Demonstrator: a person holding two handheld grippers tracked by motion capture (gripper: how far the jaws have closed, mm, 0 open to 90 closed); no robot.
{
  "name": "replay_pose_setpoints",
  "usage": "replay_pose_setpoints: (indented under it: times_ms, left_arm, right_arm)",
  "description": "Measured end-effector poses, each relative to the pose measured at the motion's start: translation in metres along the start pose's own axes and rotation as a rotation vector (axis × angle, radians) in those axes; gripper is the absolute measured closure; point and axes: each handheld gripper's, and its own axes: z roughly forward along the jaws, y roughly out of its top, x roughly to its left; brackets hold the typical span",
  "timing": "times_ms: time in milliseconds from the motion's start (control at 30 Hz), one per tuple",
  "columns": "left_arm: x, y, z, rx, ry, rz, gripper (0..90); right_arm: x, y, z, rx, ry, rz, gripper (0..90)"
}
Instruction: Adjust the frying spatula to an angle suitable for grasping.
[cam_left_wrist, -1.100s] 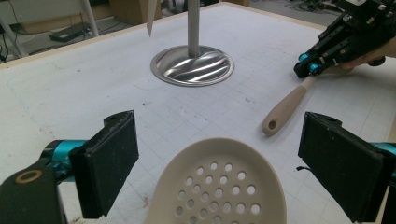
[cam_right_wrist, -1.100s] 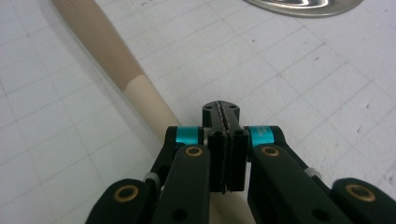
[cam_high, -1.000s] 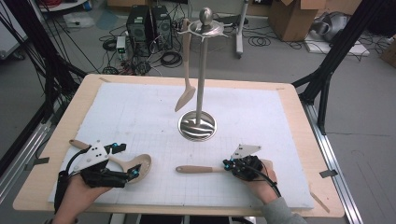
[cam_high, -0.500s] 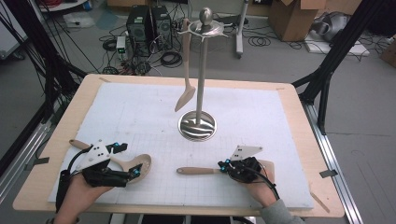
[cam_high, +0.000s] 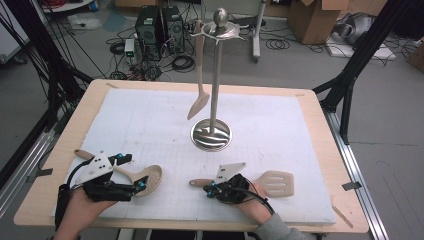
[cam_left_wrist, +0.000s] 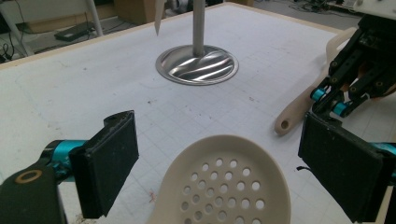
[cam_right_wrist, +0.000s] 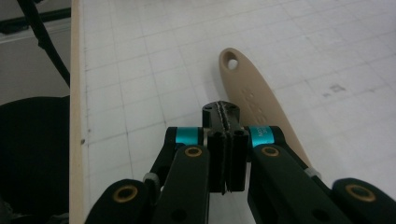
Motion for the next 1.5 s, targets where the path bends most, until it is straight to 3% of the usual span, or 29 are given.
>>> replay_pose_setpoints:
  times_ms: [100, 233, 333, 633, 1000, 1500]
  left_arm:
    - [0.0, -0.001, -0.003, 0.001, 0.007, -0.005, 12.4]
    - [0.0, -0.002, -0.005, 0.002, 0.01, -0.003, 12.4]
    - [0.0, -0.004, -0.007, 0.004, 0.016, -0.005, 12.4]
    - [0.0, -0.006, -0.01, 0.006, 0.023, -0.008, 12.4]
    - [0.001, -0.007, -0.011, 0.007, 0.028, -0.009, 12.4]
    - [0.001, -0.007, -0.013, 0.009, 0.024, -0.01, 12.4]
  right_arm:
    - [0.0, 0.004, 0.008, 0.004, 0.006, 0.002, 90.0]
    - [-0.005, 0.008, 0.014, -0.002, -0.02, 0.001, 90.0]
    - [-0.008, 0.01, 0.015, -0.009, -0.01, 0.036, 90.0]
    - [-0.014, 0.018, 0.021, -0.015, -0.033, 0.052, 90.0]
    - [-0.022, 0.027, 0.029, -0.002, -0.071, 0.077, 90.0]
    - [-0.038, 0.031, 0.036, -0.03, -0.152, 0.138, 90.0]
